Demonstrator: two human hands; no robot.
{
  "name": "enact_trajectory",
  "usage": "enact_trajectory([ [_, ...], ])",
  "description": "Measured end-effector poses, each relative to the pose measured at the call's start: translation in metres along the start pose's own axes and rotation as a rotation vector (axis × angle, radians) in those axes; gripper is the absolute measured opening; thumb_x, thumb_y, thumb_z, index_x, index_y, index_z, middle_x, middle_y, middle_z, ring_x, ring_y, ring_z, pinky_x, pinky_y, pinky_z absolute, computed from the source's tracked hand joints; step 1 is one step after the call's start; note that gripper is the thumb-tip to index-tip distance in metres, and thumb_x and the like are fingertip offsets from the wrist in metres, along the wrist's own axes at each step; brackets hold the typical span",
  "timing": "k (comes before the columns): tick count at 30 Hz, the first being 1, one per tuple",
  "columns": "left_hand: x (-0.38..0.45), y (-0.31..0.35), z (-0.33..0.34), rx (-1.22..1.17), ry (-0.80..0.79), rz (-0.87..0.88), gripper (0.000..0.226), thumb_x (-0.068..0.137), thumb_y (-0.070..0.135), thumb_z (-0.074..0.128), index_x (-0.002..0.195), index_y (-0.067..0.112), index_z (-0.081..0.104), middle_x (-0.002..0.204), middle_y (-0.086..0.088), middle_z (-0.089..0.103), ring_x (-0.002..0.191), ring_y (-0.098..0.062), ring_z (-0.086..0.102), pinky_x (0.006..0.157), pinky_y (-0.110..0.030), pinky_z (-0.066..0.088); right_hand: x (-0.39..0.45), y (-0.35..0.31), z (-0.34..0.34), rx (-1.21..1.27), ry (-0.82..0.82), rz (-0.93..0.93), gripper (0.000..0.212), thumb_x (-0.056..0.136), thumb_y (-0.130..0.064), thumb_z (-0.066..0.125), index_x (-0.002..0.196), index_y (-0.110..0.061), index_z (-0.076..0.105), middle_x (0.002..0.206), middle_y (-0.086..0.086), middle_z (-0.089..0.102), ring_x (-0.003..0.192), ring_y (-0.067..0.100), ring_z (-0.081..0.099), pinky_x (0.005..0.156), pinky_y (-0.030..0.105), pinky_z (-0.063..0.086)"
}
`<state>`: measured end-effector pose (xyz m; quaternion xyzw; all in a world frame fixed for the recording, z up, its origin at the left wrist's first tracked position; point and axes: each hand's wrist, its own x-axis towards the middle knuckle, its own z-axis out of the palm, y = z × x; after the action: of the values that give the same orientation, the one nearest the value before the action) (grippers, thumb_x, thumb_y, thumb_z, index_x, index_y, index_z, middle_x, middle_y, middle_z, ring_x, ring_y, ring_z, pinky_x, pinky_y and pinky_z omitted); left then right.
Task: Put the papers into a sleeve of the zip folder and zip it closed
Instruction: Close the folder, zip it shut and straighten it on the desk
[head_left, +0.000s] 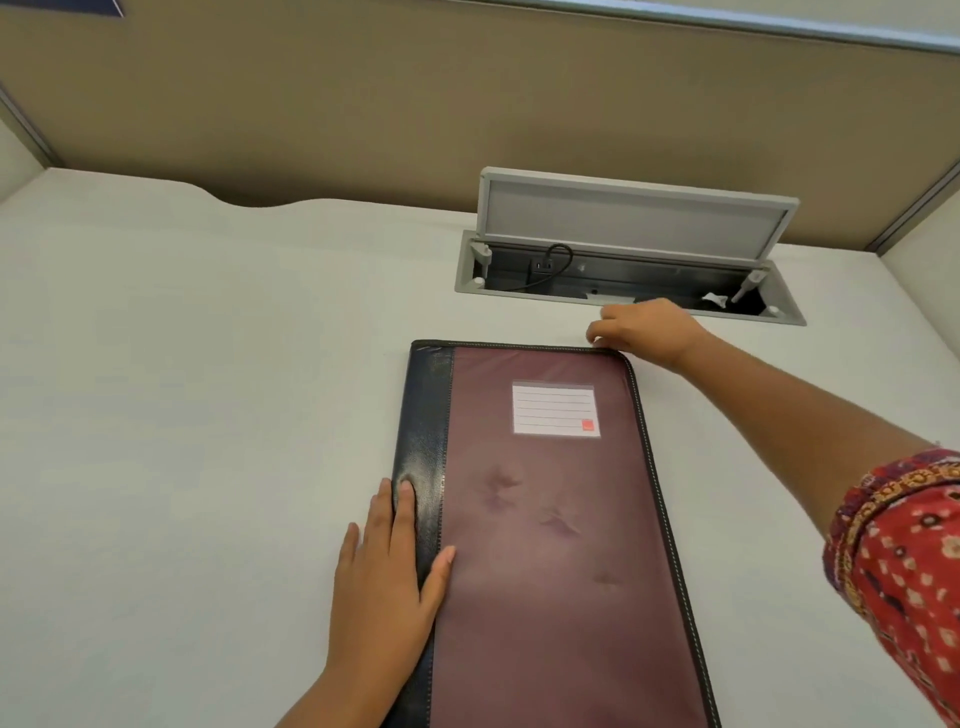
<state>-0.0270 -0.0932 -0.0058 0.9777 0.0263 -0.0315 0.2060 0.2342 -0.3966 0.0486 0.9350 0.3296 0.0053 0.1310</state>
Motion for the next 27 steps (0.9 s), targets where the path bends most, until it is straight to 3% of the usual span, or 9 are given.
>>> enact_trajectory([
  [4, 0.001, 0.000, -0.002, 0.020, -0.037, -0.021, 0.081, 0.085, 0.067, 0.003, 0.143, 0.015, 0.024, 0.148, -0.008, 0.034, 0.131, -0.024, 0.041, 0.106, -0.040, 0.027, 0.035, -0.018, -0.018, -0.019, -0.025, -0.178, 0.017, 0.093, -0.026, 0.050, 0.104, -0.019, 0.062, 0.096, 0.007, 0.060, 0.080, 0.030, 0.062, 0.054, 0.030, 0.034],
  [7, 0.003, 0.003, -0.003, 0.098, -0.067, 0.000, 0.074, 0.088, 0.063, 0.008, 0.141, 0.015, 0.029, 0.142, -0.007, 0.043, 0.126, -0.029, 0.047, 0.099, -0.041, 0.037, 0.066, -0.045, -0.026, 0.059, 0.117, -0.282, 0.016, 0.087, -0.028, 0.058, 0.087, -0.014, 0.065, 0.080, 0.009, 0.064, 0.065, 0.030, 0.064, 0.051, 0.025, 0.032],
  [9, 0.005, 0.007, -0.004, 0.167, -0.098, 0.016, 0.071, 0.090, 0.061, 0.010, 0.139, 0.016, 0.034, 0.138, -0.007, 0.049, 0.122, -0.034, 0.051, 0.093, -0.044, 0.045, 0.091, -0.081, -0.041, 0.071, 0.073, -0.307, 0.022, 0.091, -0.034, 0.051, 0.096, -0.016, 0.064, 0.093, 0.007, 0.065, 0.080, 0.028, 0.065, 0.057, 0.028, 0.037],
  [11, 0.004, 0.010, -0.005, 0.190, -0.111, 0.022, 0.070, 0.090, 0.060, 0.009, 0.137, 0.016, 0.037, 0.137, -0.006, 0.051, 0.121, -0.037, 0.050, 0.092, -0.047, 0.046, 0.108, -0.115, -0.055, 0.108, -0.047, -0.221, 0.027, 0.093, -0.039, 0.046, 0.104, -0.020, 0.061, 0.105, 0.002, 0.064, 0.093, 0.025, 0.061, 0.066, 0.030, 0.040],
  [15, 0.002, 0.013, -0.007, 0.172, -0.092, -0.012, 0.067, 0.091, 0.057, 0.008, 0.135, 0.018, 0.041, 0.133, -0.005, 0.055, 0.122, -0.035, 0.050, 0.093, -0.053, 0.044, 0.110, -0.128, -0.054, 0.355, -0.100, 0.034, 0.025, 0.091, -0.041, 0.050, 0.101, -0.020, 0.062, 0.105, 0.001, 0.065, 0.099, 0.022, 0.059, 0.069, 0.028, 0.038],
  [18, 0.002, 0.013, -0.009, 0.155, -0.098, -0.019, 0.066, 0.091, 0.057, 0.008, 0.135, 0.020, 0.041, 0.132, -0.004, 0.055, 0.123, -0.034, 0.049, 0.094, -0.053, 0.042, 0.089, -0.101, -0.053, 0.394, -0.278, 0.251, 0.032, 0.092, -0.044, 0.047, 0.096, -0.016, 0.063, 0.105, 0.003, 0.067, 0.092, 0.022, 0.060, 0.072, 0.031, 0.041],
  [20, 0.002, 0.013, -0.009, 0.143, -0.097, -0.019, 0.066, 0.091, 0.058, 0.008, 0.135, 0.021, 0.041, 0.132, -0.003, 0.056, 0.123, -0.034, 0.049, 0.093, -0.053, 0.042, 0.069, -0.073, -0.051, 0.411, -0.523, 0.342, 0.039, 0.094, -0.042, 0.044, 0.096, -0.009, 0.063, 0.102, 0.007, 0.069, 0.081, 0.021, 0.061, 0.066, 0.029, 0.046],
  [22, 0.001, 0.012, -0.009, 0.124, -0.087, -0.014, 0.067, 0.090, 0.059, 0.008, 0.135, 0.022, 0.040, 0.133, -0.001, 0.055, 0.124, -0.033, 0.048, 0.095, -0.053, 0.041, 0.047, -0.046, -0.047, 0.461, -0.736, 0.456, 0.046, 0.094, -0.045, 0.041, 0.106, -0.006, 0.061, 0.102, 0.006, 0.064, 0.084, 0.022, 0.060, 0.061, 0.026, 0.047],
  [27, -0.001, 0.015, -0.009, 0.114, -0.089, -0.002, 0.065, 0.089, 0.062, 0.009, 0.138, 0.027, 0.035, 0.133, 0.000, 0.055, 0.126, -0.034, 0.045, 0.096, -0.054, 0.039, 0.014, -0.016, -0.040, 0.564, -0.872, 0.597, 0.036, 0.091, -0.053, 0.042, 0.096, -0.021, 0.059, 0.103, -0.003, 0.060, 0.085, 0.017, 0.059, 0.069, 0.027, 0.049],
])
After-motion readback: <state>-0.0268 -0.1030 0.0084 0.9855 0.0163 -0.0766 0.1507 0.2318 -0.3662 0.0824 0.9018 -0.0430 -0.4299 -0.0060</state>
